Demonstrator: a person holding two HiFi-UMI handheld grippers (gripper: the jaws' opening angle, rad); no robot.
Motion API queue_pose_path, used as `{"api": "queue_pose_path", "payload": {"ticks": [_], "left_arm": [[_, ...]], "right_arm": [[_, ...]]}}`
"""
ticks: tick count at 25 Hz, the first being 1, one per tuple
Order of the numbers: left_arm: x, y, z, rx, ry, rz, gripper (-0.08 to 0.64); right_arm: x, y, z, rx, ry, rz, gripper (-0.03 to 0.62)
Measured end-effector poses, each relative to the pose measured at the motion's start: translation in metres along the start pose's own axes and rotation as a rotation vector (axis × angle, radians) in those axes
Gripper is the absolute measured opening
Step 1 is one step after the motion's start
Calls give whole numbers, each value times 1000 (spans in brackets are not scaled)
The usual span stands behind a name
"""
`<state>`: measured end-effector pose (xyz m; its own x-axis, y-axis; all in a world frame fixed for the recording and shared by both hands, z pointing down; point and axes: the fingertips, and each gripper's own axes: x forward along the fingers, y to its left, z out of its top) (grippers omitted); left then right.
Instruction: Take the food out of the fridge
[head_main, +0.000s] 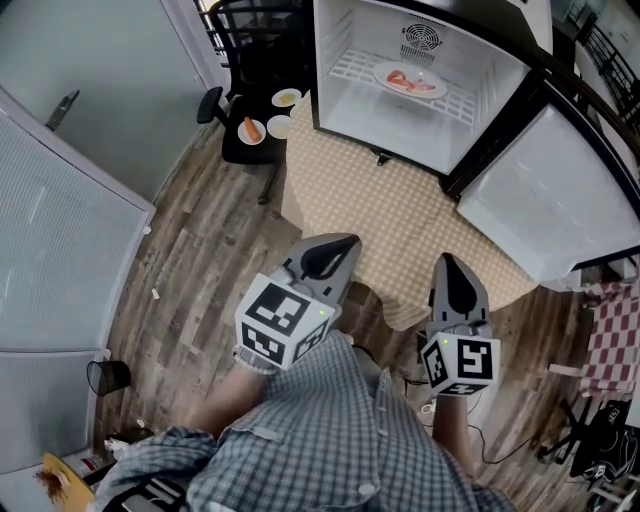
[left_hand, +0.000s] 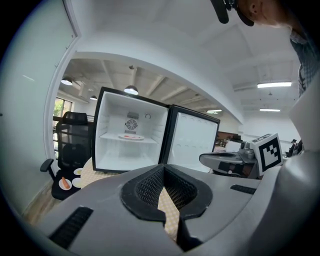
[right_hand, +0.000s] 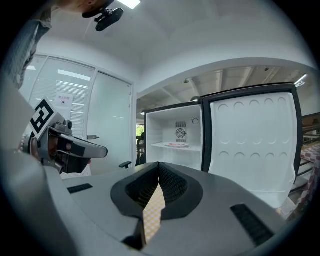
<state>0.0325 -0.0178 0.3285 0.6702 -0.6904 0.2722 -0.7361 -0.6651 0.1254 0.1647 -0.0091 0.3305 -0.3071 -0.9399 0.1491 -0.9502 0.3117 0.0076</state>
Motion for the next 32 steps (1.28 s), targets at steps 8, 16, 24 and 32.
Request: {"api": "queue_pose_path", "payload": {"ticks": [8, 16, 24, 32], "left_arm": [[16, 18, 1, 9, 25, 19, 5], [47, 50, 19, 18, 18, -8, 6], [85, 96, 43, 26, 11, -14, 5], [115, 125, 67, 61, 8, -30, 6]], "right_arm": [[16, -9, -4, 16, 12, -5, 11], [47, -21, 3, 9, 13, -48, 11], [98, -35, 16, 6, 15, -88, 11], [137, -54, 32, 32, 8, -132, 11]]}}
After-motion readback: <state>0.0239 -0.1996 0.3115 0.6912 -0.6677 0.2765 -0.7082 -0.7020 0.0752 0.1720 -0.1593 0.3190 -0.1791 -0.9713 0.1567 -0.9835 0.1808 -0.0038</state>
